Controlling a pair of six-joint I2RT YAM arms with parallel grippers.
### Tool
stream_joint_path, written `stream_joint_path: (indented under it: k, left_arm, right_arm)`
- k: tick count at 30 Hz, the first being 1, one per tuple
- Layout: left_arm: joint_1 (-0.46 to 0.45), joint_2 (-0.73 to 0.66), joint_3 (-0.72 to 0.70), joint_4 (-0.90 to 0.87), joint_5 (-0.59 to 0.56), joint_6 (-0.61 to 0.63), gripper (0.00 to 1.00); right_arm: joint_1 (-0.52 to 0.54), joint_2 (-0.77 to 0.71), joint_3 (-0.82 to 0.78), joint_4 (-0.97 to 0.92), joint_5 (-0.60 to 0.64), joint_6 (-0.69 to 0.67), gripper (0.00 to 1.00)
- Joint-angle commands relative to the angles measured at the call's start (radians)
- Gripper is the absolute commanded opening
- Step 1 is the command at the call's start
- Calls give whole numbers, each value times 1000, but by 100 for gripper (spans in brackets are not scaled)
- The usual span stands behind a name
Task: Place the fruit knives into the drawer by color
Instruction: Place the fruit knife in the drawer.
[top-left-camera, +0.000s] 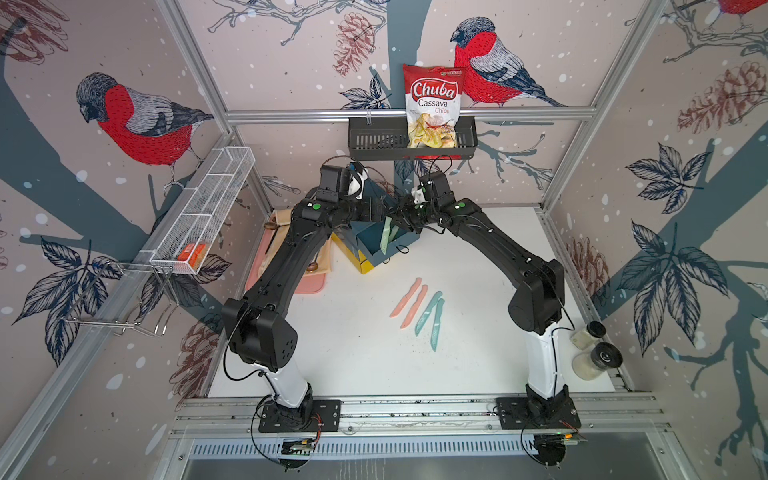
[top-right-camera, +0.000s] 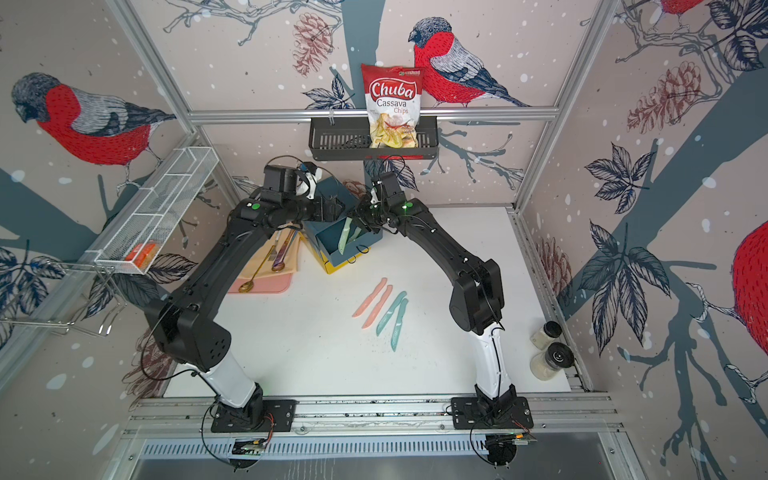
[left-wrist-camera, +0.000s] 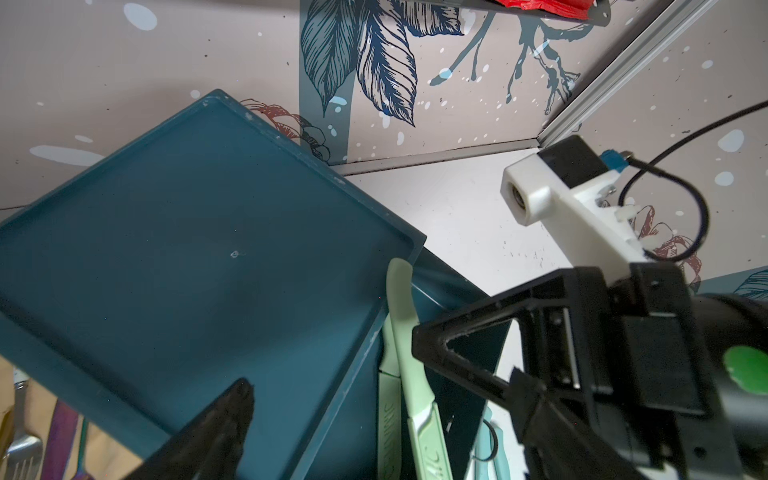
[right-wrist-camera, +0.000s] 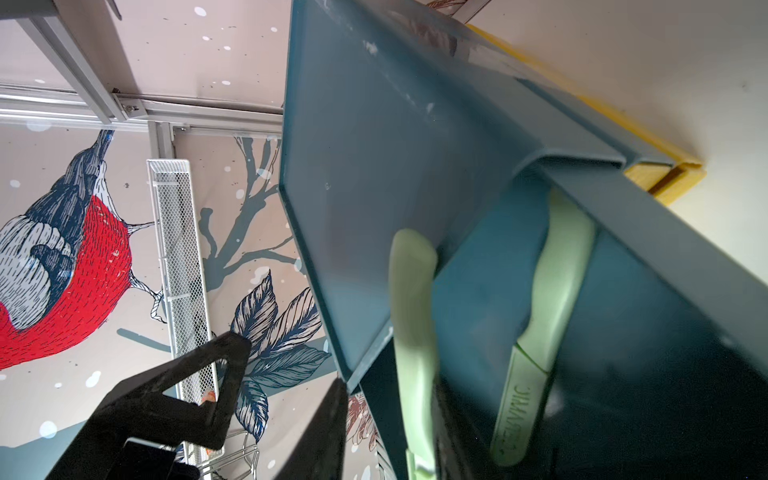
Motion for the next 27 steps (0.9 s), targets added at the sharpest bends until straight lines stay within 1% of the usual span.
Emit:
stream_joint_path:
  k: [1,11,12,15,18,21,24,27]
  left_arm:
    - [5,12,22,-5,23,-1,97]
    - [16,3,10,-7,18,-1,97]
    - [18,1,6,-6,18,-2,97]
    - [23,-3,1,-5,19,-1,97]
    - [24,-6,0,-4,21,-3,97]
    - [25,-11,-1,-5,23,-3,97]
    - [25,-15,-2,-4,26,-3,97]
    - [25,-15,-5,-2,33,-3,97]
  right_arm:
    - [-3,5,-8,57,-26,36,34]
    - [0,54,21,66,-66,57,32]
    - [2,60,30,61,-68,58,25]
    - [2,63,31,59,-65,65,0]
    - [11,27,-6,100,-36,99,0]
    - [33,-53,-93,161,46,188,0]
    - [67,-119,-148,163,149,272,0]
    - [86,-126,-140,136,204,315,0]
